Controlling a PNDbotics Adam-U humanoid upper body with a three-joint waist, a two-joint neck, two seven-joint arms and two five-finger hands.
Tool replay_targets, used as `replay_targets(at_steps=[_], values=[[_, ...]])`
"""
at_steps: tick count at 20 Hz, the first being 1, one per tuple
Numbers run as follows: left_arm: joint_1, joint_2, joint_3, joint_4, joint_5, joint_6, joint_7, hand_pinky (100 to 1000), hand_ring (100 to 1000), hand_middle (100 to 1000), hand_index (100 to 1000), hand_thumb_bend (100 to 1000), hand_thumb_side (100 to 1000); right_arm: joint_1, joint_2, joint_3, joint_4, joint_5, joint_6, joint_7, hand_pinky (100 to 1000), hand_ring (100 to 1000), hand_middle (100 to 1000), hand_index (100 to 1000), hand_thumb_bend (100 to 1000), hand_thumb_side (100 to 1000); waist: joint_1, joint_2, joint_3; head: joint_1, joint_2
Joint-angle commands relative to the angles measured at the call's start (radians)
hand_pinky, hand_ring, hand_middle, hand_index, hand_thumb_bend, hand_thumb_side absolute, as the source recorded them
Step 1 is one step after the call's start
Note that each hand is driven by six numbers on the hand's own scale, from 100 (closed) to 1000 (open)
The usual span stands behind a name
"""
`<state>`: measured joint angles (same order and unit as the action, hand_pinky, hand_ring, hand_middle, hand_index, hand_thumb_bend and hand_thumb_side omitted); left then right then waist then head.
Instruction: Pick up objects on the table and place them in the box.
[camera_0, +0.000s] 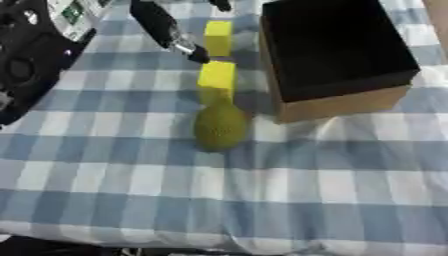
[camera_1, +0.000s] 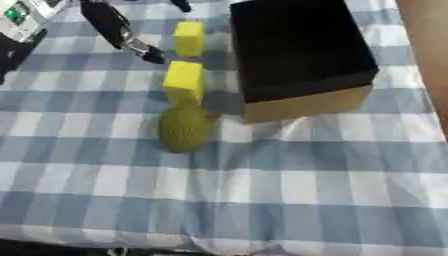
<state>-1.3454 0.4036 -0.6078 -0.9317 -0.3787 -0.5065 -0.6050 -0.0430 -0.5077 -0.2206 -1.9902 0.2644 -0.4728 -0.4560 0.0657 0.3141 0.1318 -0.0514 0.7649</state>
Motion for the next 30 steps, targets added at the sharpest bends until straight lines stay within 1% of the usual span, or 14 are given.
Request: replay_targets(at_steps=[1,8,12,14,16,21,28,30], values=[[-0.013,0.016,-0.002,-0.009,-0.001,-0.313,-0.302,944,884,812,911,594,675,0.0,-0.025,-0.011,-0.01,-0.008,0.003,0.0,891,980,460,868,100,470,0.0,-0.038,0.001,-0.004,0.005],[-0.004,0.009,-0.002,0.005,-0.016,-0.328,-0.302,943,883,812,912,596,677,0.003,-0.024,-0.009,-0.01,-0.01,0.005,0.002,891,982,460,868,100,470,0.002,-0.041,-0.005,-0.015,0.005],[-0.002,0.008,-0.003,0.012,-0.022,-0.335,-0.302,943,883,812,912,599,678,0.003,-0.024,-0.009,-0.01,-0.012,0.005,0.002,891,982,460,868,100,470,0.003,-0.043,-0.006,-0.02,-0.036],[-0.001,0.008,-0.007,0.012,-0.024,-0.336,-0.302,943,883,812,912,602,679,0.003,-0.024,-0.01,-0.01,-0.012,0.005,0.002,891,982,461,868,100,470,0.003,-0.044,-0.007,-0.022,-0.049],[0.003,0.009,-0.013,0.011,-0.024,-0.336,-0.302,943,883,813,913,603,681,0.004,-0.023,-0.01,-0.01,-0.013,0.007,0.002,891,983,460,869,100,470,0.004,-0.044,-0.007,-0.026,-0.055],[0.009,0.009,-0.019,0.012,-0.039,-0.327,-0.302,946,886,817,915,623,680,0.004,-0.022,-0.01,-0.01,-0.013,0.007,0.004,891,983,460,868,100,470,0.005,-0.044,-0.009,-0.032,-0.049],[0.015,-0.002,-0.007,0.026,-0.09,-0.312,-0.302,949,889,820,915,643,667,0.004,-0.018,-0.01,-0.01,-0.012,0.008,0.005,891,987,458,869,100,470,0.005,-0.04,-0.011,-0.026,-0.047],[0.018,-0.008,-0.004,0.034,-0.104,-0.309,-0.302,948,889,819,914,636,660,0.004,-0.017,-0.009,-0.01,-0.012,0.009,0.007,891,987,458,869,100,470,0.005,-0.04,-0.012,-0.022,-0.045]])
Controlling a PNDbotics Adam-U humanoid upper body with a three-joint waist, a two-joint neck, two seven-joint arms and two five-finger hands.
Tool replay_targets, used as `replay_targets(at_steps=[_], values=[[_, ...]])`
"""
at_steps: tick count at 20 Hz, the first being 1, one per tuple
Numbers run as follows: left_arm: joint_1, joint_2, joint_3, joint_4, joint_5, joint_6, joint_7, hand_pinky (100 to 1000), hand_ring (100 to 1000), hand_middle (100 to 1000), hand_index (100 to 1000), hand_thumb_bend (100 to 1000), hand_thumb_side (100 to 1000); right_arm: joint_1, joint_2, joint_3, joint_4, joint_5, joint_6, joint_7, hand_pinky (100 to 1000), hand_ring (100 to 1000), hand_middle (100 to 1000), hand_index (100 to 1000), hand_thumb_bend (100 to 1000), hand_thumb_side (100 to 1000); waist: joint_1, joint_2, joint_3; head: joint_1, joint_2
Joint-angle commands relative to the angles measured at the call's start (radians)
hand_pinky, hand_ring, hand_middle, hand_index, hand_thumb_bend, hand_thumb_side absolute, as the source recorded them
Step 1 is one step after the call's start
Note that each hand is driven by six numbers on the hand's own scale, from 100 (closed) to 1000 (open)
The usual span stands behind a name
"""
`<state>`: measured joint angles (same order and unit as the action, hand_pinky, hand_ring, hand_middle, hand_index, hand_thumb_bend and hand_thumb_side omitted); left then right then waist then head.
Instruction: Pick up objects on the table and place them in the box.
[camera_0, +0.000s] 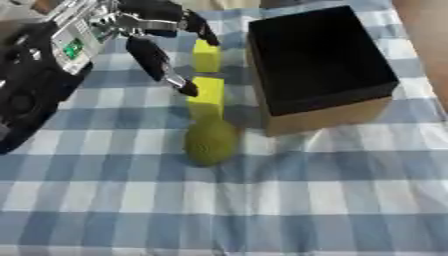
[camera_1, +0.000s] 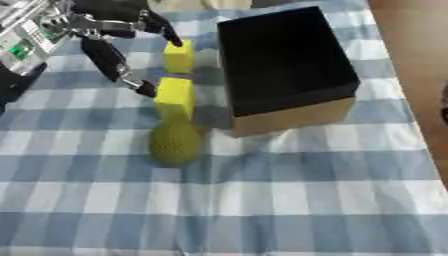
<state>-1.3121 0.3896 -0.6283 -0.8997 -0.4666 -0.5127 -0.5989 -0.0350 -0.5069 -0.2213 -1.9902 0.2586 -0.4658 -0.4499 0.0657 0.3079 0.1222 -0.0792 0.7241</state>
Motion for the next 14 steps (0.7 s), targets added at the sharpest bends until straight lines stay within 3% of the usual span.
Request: replay_targets(at_steps=[1,6,14], values=[[-0.014,0.003,0.016,0.007,-0.022,-0.303,-0.308,949,890,821,914,627,645,-0.004,-0.017,-0.008,-0.01,-0.006,0.002,0.001,891,988,457,869,100,470,0.005,-0.034,-0.003,0.007,-0.003],[-0.008,-0.01,0.015,0.029,-0.06,-0.315,-0.308,958,899,831,923,585,551,-0.002,-0.013,-0.008,-0.01,-0.006,0.005,0.003,891,992,456,869,100,470,0.006,-0.033,-0.004,0.015,0.004],[-0.003,-0.031,0.026,0.056,-0.129,-0.321,-0.308,967,909,838,929,611,525,-0.003,-0.008,-0.007,-0.01,-0.008,0.008,0.009,891,996,454,869,100,470,0.006,-0.029,-0.005,0.027,0.019]])
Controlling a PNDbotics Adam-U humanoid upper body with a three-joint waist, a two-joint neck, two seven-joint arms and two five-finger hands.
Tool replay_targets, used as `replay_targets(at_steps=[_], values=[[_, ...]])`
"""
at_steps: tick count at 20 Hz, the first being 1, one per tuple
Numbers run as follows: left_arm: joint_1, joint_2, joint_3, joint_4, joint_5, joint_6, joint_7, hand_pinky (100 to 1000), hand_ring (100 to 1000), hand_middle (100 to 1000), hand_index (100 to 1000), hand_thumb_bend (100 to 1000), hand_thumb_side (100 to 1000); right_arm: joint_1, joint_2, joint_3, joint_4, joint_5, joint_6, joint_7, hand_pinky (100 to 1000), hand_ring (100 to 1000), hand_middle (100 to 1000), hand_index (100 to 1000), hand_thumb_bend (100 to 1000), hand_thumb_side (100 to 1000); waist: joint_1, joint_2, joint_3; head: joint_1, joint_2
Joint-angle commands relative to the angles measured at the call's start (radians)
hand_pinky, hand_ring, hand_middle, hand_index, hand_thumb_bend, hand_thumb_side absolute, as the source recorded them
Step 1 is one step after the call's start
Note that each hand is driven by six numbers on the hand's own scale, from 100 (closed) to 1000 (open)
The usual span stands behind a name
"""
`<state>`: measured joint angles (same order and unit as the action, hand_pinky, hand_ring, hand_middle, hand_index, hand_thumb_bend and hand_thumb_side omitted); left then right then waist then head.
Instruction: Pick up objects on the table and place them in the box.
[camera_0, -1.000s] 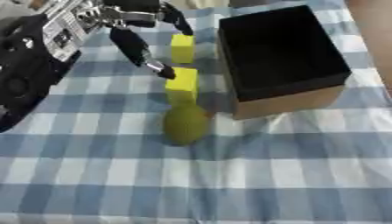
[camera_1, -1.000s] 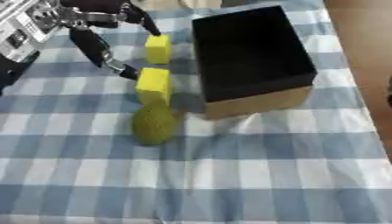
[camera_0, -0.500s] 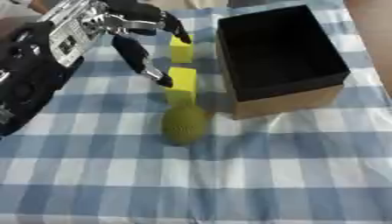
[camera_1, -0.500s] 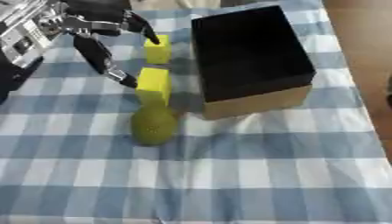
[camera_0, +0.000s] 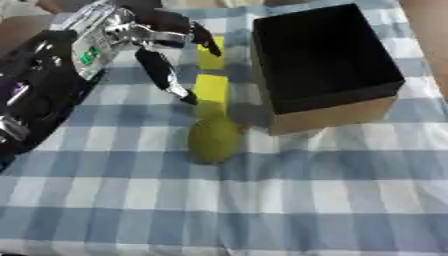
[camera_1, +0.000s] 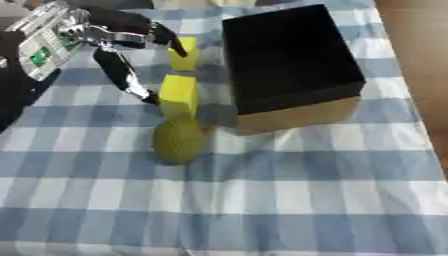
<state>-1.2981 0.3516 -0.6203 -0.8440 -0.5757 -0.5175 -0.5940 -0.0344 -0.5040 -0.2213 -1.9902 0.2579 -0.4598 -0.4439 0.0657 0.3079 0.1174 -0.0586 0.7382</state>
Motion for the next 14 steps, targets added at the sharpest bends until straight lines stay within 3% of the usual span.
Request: replay_targets(at_steps=[1,14], values=[[-0.017,0.003,0.02,0.004,-0.027,-0.314,-0.313,966,910,838,929,613,522,-0.004,-0.01,-0.007,-0.01,-0.008,0.003,0.003,891,996,453,869,100,470,0.006,-0.029,-0.001,0.009,0.006],[-0.011,-0.04,0.069,0.044,-0.124,-0.267,-0.313,965,911,836,926,639,525,-0.009,0.002,-0.008,-0.01,-0.01,0.009,0.01,893,1000,450,869,100,470,0.011,-0.021,-0.013,0.024,0.005]])
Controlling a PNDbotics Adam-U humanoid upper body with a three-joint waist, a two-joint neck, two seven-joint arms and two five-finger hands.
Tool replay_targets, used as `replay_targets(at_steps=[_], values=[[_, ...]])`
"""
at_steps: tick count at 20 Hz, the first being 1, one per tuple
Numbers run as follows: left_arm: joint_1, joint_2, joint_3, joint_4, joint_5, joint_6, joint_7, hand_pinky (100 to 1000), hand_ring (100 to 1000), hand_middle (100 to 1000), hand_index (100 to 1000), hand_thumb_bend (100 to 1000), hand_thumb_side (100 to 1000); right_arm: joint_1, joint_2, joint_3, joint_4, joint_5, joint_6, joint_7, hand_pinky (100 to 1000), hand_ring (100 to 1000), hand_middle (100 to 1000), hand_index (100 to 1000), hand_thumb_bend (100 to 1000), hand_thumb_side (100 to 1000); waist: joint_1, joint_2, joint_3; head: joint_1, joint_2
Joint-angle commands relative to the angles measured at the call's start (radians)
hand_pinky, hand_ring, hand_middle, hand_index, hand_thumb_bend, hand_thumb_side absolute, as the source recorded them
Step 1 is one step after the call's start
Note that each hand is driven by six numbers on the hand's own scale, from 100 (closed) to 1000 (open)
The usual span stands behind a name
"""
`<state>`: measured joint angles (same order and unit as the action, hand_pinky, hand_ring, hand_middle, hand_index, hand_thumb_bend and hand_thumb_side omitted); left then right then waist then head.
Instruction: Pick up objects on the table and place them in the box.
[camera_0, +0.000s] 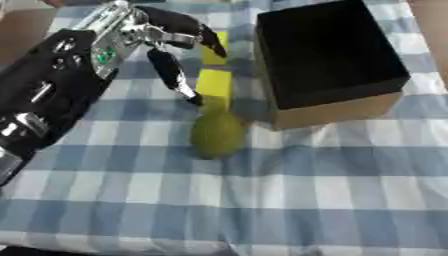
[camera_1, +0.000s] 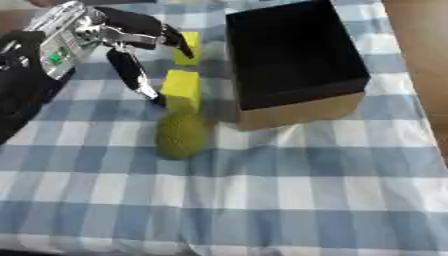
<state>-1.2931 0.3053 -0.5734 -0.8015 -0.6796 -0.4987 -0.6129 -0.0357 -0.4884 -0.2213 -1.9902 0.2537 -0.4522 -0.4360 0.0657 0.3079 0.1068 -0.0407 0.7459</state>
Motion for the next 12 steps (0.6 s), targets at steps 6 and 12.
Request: replay_targets(at_steps=[6,12], values=[[-0.014,-0.013,0.046,0.024,-0.055,-0.282,-0.294,963,910,836,926,637,526,-0.012,-0.01,-0.008,-0.01,-0.008,0.003,0.008,894,1000,449,870,100,470,0.012,-0.013,-0.009,0.011,-0.006],[-0.007,-0.029,0.06,0.053,-0.09,-0.292,-0.294,956,905,828,918,629,529,-0.018,-0.004,-0.008,-0.01,-0.009,0.005,0.013,895,1000,447,871,100,470,0.013,-0.005,-0.014,0.016,-0.01]])
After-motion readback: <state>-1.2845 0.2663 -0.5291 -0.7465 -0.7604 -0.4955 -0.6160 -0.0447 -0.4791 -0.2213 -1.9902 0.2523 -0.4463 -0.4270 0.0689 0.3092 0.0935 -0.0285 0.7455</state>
